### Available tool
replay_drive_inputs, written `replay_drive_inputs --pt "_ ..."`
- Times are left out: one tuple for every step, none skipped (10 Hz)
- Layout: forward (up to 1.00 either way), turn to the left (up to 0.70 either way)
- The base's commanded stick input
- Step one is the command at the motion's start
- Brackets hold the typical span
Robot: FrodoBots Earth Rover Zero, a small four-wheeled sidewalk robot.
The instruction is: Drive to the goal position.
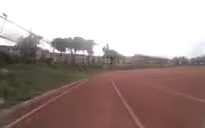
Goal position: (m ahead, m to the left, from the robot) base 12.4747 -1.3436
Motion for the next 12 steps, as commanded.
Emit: replay_drive_inputs --pt "1.00 0.00" --pt "1.00 0.00" --pt "1.00 0.00" --pt "1.00 -0.23" --pt "1.00 -0.29" --pt "1.00 -0.28" --pt "1.00 -0.28" --pt "1.00 -0.22" --pt "1.00 -0.04" --pt "1.00 0.00" --pt "1.00 0.00" --pt "1.00 0.00"
